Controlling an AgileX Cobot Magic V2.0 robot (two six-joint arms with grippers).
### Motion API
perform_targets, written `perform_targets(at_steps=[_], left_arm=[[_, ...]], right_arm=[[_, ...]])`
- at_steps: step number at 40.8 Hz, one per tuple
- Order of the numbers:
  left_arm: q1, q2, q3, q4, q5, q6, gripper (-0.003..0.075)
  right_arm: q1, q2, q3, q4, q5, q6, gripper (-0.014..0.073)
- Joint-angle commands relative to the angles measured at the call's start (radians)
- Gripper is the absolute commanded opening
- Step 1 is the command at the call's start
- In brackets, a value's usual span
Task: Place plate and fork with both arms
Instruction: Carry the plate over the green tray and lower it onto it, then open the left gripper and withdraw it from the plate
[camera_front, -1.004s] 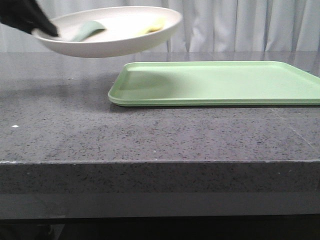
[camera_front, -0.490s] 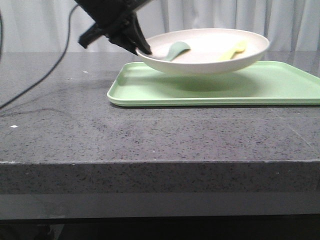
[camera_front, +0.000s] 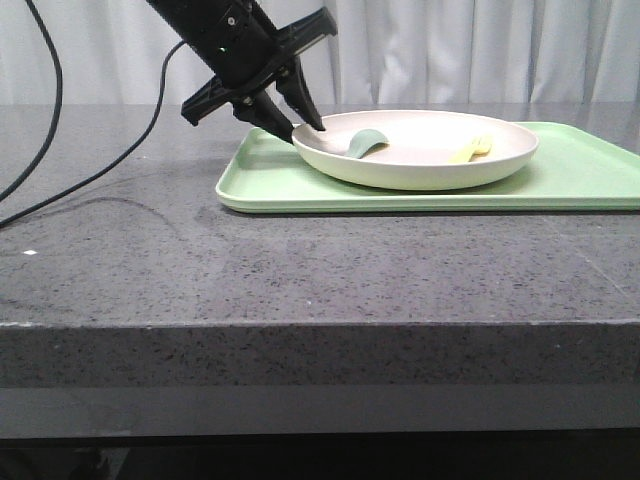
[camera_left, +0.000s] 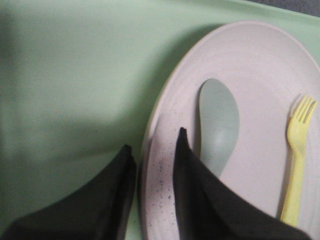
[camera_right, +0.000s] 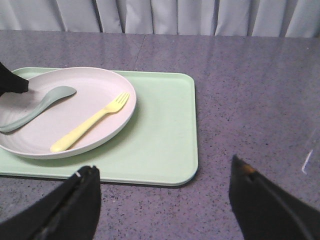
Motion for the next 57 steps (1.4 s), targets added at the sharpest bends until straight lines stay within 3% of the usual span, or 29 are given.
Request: perform_targets(at_steps=[1, 12, 15, 22, 29, 33, 40, 57], left_arm=[[-0.011, -0.076, -0.039, -0.043, -0.04, -0.011, 0.0332], [0.048, -0.125, -0.143, -0.008, 0.135, 0.046, 0.0333], [0.06, -0.138, -0.176, 0.023, 0.192, 0.054, 0.0265], [0.063, -0.156, -0.204, 0.098, 0.31, 0.074, -0.0019], [0.063, -0.164, -0.204, 0.117, 0.429, 0.093, -0.0018], [0.061, -0.199, -0.175, 0.188, 0.431, 0.093, -0.0018], [0.061, -0.337, 0.001, 0.255, 0.293, 0.093, -0.0018], [0.087, -0.848, 0.768, 0.389, -0.351, 0.096, -0.0018]], right_arm=[[0.001, 0.011, -0.036, 0.002, -0.066, -0.008, 0.0559], [0.001, 0.011, -0.036, 0.002, -0.066, -0.008, 0.0559], [0.001, 0.011, -0.036, 0.002, -0.066, -0.008, 0.0559], [0.001, 0.011, -0.036, 0.002, -0.066, -0.008, 0.0559], [0.001, 0.011, -0.036, 0.002, -0.066, -0.008, 0.0559], [0.001, 0.011, -0.036, 0.002, -0.066, -0.008, 0.0559], [0.001, 0.011, -0.036, 0.002, -0.066, -0.008, 0.0559], [0.001, 0.012, -0.036, 0.002, -0.076, -0.008, 0.0559]])
